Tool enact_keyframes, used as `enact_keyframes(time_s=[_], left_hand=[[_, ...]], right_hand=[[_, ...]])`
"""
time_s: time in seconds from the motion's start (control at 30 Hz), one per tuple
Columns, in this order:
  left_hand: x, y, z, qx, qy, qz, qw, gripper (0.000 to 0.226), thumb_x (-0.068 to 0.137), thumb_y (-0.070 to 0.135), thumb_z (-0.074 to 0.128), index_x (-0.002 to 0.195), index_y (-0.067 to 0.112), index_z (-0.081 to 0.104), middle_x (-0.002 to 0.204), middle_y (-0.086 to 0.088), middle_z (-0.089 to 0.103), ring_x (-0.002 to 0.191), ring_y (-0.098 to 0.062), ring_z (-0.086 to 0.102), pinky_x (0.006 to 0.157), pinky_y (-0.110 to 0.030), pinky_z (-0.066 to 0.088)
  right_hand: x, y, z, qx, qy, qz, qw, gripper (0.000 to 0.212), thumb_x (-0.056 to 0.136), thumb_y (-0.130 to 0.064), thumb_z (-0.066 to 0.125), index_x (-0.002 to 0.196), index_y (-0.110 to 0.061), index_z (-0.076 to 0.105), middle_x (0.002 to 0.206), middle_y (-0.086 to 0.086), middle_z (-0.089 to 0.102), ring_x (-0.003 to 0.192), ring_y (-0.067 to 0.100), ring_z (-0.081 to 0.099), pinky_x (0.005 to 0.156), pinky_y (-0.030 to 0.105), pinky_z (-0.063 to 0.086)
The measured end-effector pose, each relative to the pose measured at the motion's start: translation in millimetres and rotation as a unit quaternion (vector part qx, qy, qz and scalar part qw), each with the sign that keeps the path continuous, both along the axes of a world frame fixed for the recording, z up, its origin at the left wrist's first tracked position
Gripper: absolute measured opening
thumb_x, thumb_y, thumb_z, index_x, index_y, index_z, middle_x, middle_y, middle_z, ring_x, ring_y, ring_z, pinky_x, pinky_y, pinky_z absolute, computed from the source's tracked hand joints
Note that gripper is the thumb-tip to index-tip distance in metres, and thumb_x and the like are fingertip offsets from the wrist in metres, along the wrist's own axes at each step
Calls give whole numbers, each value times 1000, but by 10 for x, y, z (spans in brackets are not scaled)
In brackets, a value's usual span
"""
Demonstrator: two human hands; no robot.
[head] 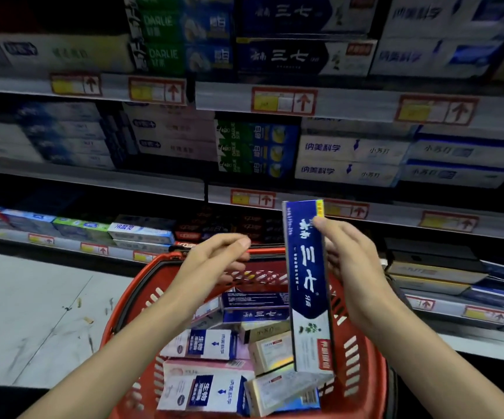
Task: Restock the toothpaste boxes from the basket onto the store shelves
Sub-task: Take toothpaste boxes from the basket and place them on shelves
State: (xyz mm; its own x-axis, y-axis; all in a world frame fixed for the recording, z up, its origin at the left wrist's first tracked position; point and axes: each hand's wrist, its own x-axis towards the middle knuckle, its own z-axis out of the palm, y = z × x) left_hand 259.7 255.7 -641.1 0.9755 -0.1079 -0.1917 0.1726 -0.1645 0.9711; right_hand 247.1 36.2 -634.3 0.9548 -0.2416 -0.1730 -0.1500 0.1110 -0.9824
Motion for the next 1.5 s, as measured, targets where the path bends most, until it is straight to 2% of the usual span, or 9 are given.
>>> enact_keyframes(time_s=[0.13, 0.27, 0.37, 0.5, 0.63, 0.8, 0.9, 1.13, 1.5], left_hand=[[25, -64, 66, -35, -39, -30, 998, 54, 87, 52, 65, 139, 39, 57, 113, 8, 77, 107, -10, 73, 94, -35, 57], [63, -71, 129, -25, -66, -49, 996, 32, 92, 41, 66, 120, 27, 74, 101, 1, 79, 93, -10, 74, 80, -23, 56], [67, -64, 118, 6, -78, -36, 996, 27, 98, 40, 63, 106, 20, 79, 90, 4, 79, 79, 0, 71, 71, -13, 48], [98, 38, 52, 14, -63, 50, 997, 38, 96, 54, 59, 105, 21, 76, 93, 3, 79, 91, -10, 75, 82, -29, 51], [149, 180, 70, -63, -30, 136, 988, 43, 97, 56, 58, 108, 17, 75, 96, -4, 80, 91, -19, 77, 80, -33, 55], [209, 206, 63, -177, -4, 173, 969, 45, 102, 49, 54, 109, 10, 75, 99, -10, 80, 84, -18, 78, 67, -27, 59], [198, 181, 53, -194, -13, 163, 967, 45, 104, 48, 50, 116, 11, 73, 104, -9, 80, 92, -15, 77, 78, -29, 58], [186, 109, 145, -251, -40, 115, 960, 44, 107, 41, 45, 132, 14, 68, 126, -9, 74, 122, -23, 67, 102, -42, 48], [178, -10, 314, -249, -121, 81, 957, 40, 111, 22, 35, 144, 21, 58, 134, -1, 70, 127, -24, 64, 105, -47, 47]], right_hand=[[0, 142, 77, -58, -42, 105, 992, 23, 92, -33, 74, 112, -23, 76, 98, -2, 81, 89, 14, 77, 76, 28, 61], [27, 219, 37, -113, -61, 182, 975, 22, 93, -29, 73, 114, -24, 78, 101, -2, 81, 94, 14, 77, 84, 28, 59], [59, 186, 26, -158, -28, 194, 968, 27, 95, -48, 68, 113, -32, 78, 100, -6, 80, 92, 13, 77, 85, 34, 61], [137, -46, 98, -257, 11, 109, 960, 61, 84, -82, 48, 116, -36, 73, 111, -14, 74, 106, 5, 67, 92, 34, 48], [173, -248, 183, -215, 25, 14, 976, 59, 83, -78, 52, 112, -29, 69, 106, -7, 72, 101, 11, 67, 83, 34, 48], [170, -185, 199, -86, 72, 40, 993, 49, 92, -64, 60, 117, -23, 68, 99, 4, 80, 88, 23, 77, 75, 36, 57], [143, -149, 245, 17, 31, 37, 999, 45, 93, -51, 65, 115, -13, 70, 98, 10, 80, 79, 23, 77, 69, 33, 55], [136, -193, 324, 136, -61, -25, 989, 43, 81, -35, 77, 118, -17, 64, 116, 12, 75, 100, 20, 76, 72, 31, 59], [64, -302, 406, 160, -121, -46, 978, 52, 83, -36, 72, 133, -24, 67, 122, 5, 75, 121, 22, 68, 98, 39, 55]])
